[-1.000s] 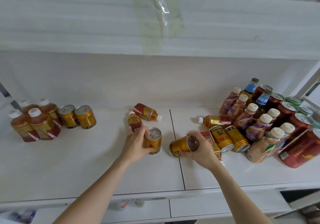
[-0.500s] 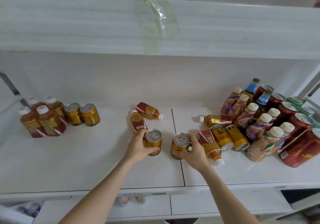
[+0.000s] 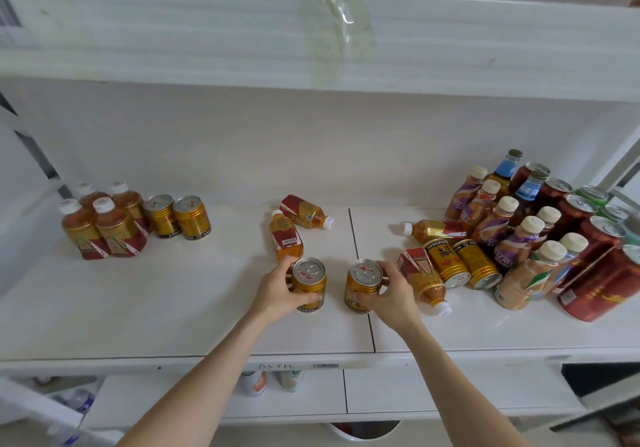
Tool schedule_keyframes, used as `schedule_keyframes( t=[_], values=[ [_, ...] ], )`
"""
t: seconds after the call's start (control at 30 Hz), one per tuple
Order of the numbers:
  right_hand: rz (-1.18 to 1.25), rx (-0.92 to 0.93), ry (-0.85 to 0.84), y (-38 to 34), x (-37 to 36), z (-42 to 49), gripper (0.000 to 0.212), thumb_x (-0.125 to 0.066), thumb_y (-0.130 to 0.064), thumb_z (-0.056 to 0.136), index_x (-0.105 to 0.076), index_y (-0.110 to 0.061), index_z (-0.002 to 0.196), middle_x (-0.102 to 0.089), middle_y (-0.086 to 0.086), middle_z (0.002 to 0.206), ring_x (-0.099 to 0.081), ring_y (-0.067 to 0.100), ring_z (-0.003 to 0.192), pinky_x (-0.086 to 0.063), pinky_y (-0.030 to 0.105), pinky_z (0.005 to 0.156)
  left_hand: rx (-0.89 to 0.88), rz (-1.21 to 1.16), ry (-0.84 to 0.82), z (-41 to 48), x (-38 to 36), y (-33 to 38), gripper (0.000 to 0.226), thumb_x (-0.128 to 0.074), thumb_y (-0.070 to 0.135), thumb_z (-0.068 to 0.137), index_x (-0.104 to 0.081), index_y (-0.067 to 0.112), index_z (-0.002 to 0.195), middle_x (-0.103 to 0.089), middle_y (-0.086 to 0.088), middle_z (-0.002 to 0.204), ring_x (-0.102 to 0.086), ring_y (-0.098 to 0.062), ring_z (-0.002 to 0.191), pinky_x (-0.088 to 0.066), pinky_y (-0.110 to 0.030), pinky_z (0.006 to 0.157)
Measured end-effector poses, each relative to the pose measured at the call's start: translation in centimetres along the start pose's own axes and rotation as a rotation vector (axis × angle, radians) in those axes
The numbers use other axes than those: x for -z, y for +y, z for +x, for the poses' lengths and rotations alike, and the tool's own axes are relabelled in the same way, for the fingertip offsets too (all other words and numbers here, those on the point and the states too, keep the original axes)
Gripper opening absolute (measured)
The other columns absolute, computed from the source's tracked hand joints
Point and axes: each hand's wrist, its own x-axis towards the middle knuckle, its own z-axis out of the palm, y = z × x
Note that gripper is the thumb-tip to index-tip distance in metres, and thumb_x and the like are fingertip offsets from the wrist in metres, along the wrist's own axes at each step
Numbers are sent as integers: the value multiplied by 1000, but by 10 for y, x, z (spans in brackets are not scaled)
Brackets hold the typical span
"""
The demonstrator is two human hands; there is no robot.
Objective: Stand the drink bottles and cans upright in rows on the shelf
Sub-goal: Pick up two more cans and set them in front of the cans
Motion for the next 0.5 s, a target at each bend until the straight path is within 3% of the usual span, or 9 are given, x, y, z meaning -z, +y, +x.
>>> schedule_keyframes(
  t=[0.27, 0.5],
  values=[
    [29, 15, 38, -23, -24, -15, 64, -88, -23, 58, -57, -23, 114, -64, -13, 100, -60, 6, 94, -51, 27, 78, -4, -15, -12, -16, 27, -14, 69, -90, 36, 52, -50, 46, 107, -64, 18, 105, -61, -5, 98, -51, -23, 82],
    [58, -13, 85, -43, -58, -32, 60, -88, -24, 58, -56, -30, 109, -64, -18, 98, -60, 1, 93, -45, 16, 70, -47, 6, -53, -22, 68, -26, 65, -89, 38, 51, -51, 45, 103, -63, 21, 103, -61, -6, 98, -50, -19, 79]
  ],
)
